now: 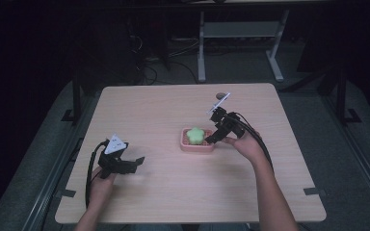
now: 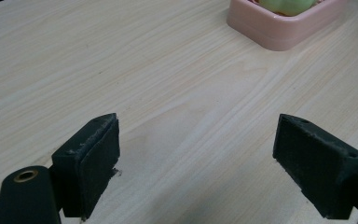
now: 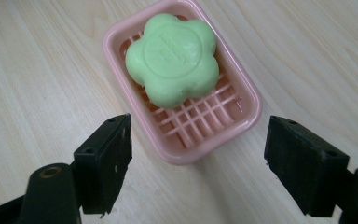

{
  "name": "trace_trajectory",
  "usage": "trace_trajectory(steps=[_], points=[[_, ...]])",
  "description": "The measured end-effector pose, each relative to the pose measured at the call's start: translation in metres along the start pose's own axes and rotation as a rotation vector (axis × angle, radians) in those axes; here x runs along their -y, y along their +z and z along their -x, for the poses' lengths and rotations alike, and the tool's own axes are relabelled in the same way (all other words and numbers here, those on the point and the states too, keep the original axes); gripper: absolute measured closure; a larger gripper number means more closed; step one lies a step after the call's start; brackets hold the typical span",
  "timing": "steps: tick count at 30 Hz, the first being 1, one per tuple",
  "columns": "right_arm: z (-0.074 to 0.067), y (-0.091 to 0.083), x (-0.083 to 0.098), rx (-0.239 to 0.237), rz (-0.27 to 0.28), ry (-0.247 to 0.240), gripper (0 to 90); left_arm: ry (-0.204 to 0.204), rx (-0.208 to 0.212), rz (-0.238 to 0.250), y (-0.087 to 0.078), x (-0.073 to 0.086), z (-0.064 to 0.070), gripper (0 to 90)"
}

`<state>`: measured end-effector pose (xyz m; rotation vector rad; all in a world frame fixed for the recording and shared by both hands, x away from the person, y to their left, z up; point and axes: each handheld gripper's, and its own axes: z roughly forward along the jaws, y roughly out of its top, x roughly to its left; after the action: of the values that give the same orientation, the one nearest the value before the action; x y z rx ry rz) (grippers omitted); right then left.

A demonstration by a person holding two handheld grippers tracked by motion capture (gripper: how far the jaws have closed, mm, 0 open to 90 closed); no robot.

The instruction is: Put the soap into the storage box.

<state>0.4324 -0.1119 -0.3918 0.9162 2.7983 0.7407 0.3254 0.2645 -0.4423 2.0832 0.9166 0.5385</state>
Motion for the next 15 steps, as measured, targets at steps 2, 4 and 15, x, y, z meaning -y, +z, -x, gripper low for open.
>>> trace_trajectory(steps=[2,4,15], points=[[0.001,-0.002,0.003,-0.002,-0.001,0.005,22.6,0.0,0.0,0.0,0.0,0.0,0.0,14.4],[0.001,-0.003,0.005,0.005,0.0,0.006,22.8,0.002,-0.001,0.0,0.0,0.0,0.0,14.4],[0.001,-0.012,0.012,0.01,0.0,0.015,22.7,0.0,-0.002,0.0,0.0,0.0,0.0,14.4]])
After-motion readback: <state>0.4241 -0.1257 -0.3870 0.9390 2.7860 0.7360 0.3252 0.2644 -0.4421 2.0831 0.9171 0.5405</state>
